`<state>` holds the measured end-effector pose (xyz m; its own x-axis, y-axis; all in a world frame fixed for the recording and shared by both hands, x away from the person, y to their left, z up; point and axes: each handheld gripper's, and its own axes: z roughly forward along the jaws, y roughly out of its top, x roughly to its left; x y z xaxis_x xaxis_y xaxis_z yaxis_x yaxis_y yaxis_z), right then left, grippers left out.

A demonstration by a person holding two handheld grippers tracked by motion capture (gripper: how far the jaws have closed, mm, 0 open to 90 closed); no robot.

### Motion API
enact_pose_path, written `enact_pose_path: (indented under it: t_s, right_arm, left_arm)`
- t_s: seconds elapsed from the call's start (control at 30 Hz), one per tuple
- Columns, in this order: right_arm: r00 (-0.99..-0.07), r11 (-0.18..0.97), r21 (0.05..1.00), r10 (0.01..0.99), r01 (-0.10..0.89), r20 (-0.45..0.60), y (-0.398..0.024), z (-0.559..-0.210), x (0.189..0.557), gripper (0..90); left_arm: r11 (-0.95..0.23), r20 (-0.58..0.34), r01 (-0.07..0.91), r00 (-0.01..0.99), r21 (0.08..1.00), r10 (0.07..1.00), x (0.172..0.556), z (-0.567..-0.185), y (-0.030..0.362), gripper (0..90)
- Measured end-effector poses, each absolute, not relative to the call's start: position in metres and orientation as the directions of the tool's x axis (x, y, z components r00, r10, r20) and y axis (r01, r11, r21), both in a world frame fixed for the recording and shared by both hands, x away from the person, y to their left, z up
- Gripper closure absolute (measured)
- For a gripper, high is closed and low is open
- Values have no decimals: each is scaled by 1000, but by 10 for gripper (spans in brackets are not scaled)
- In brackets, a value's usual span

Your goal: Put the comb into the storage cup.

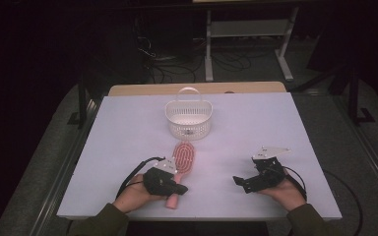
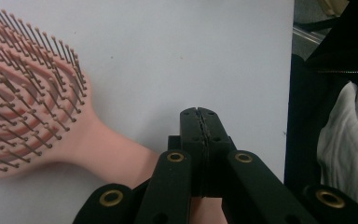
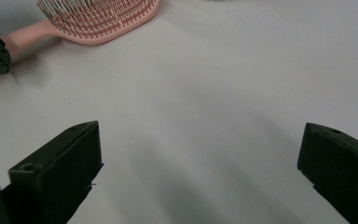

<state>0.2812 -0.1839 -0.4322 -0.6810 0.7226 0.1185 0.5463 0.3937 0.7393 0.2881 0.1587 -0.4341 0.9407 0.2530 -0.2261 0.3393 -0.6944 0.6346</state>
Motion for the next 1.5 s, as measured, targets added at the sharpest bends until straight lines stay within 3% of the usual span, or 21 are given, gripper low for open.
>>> enact_pose_path:
  t_s: [0.57, 1.5]
  right_arm:
    - [-680, 394, 737, 723, 550, 121, -183, -432, 281, 0]
    - [-682, 395, 737, 721, 548, 121, -183, -432, 282, 0]
  left_arm:
    - [-731, -208, 358, 933, 581, 293, 287, -435, 177, 900]
    - [-705, -184, 428, 899, 565, 398, 300, -432, 214, 900]
